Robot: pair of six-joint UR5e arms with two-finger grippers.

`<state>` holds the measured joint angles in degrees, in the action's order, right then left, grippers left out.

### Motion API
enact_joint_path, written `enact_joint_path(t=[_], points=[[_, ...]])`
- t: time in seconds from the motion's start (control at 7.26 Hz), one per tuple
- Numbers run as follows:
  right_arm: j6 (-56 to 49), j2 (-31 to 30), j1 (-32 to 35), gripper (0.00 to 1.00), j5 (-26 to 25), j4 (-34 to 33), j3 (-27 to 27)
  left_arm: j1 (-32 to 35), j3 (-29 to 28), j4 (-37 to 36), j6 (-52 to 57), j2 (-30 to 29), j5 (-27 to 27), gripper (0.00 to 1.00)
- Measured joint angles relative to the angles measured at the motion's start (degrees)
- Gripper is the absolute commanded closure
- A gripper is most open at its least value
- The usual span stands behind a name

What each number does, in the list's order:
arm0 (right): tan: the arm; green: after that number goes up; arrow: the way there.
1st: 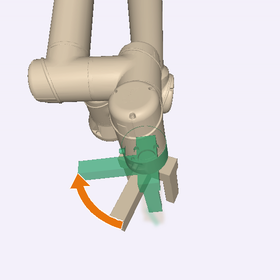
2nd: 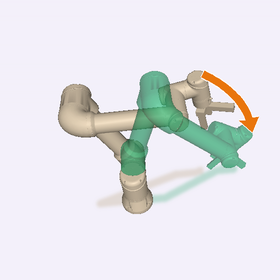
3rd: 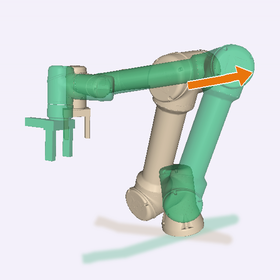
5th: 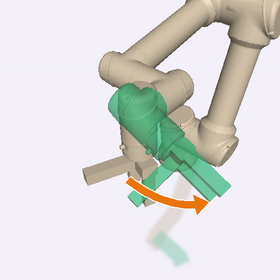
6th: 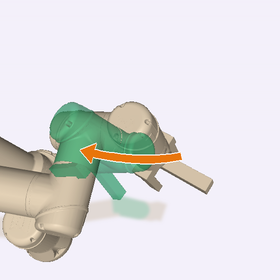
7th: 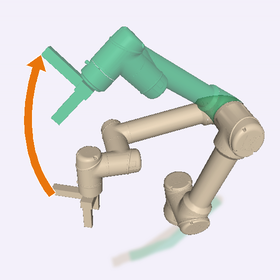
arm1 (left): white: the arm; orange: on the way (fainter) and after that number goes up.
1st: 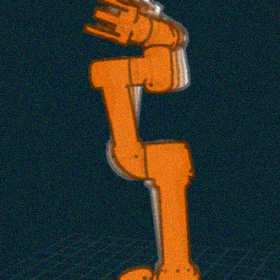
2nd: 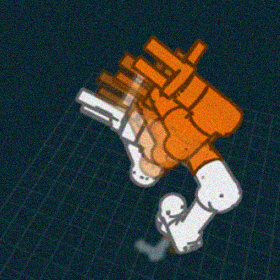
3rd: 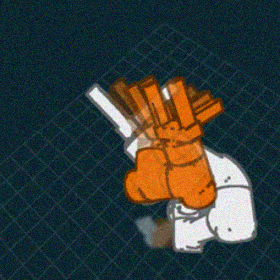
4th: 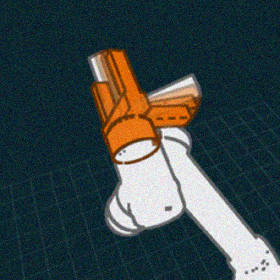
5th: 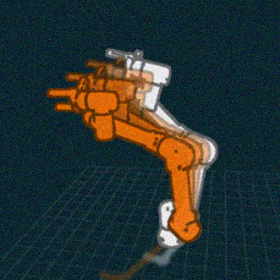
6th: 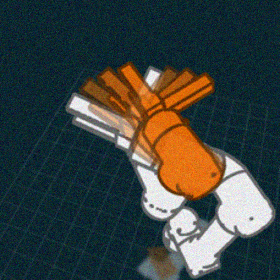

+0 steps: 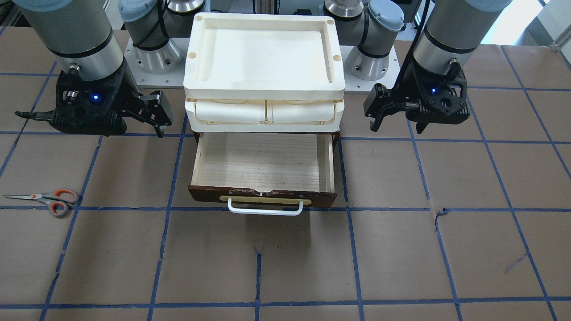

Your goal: Put scissors in drawer and close it

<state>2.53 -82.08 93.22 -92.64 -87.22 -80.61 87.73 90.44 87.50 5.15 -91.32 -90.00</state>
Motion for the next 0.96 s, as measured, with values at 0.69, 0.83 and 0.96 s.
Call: enact_joint_path(t=[0.69,0.83,0.96], points=[[-0.08,0.03,-0.09,0.00,0.16,0.04,0.01,0.25,0.85,-0.02,-0.57,0.17,0.00,0.00],[-0.12,0.03,-0.21,0.00,0.15,0.17,0.01,0.24,0.92,-0.11,-0.52,0.17,0.00,0.00],[-1.34,0.09,-0.68,0.00,0.03,0.30,0.01,0.22,0.94,-0.16,-0.44,0.20,0.00,0.00]])
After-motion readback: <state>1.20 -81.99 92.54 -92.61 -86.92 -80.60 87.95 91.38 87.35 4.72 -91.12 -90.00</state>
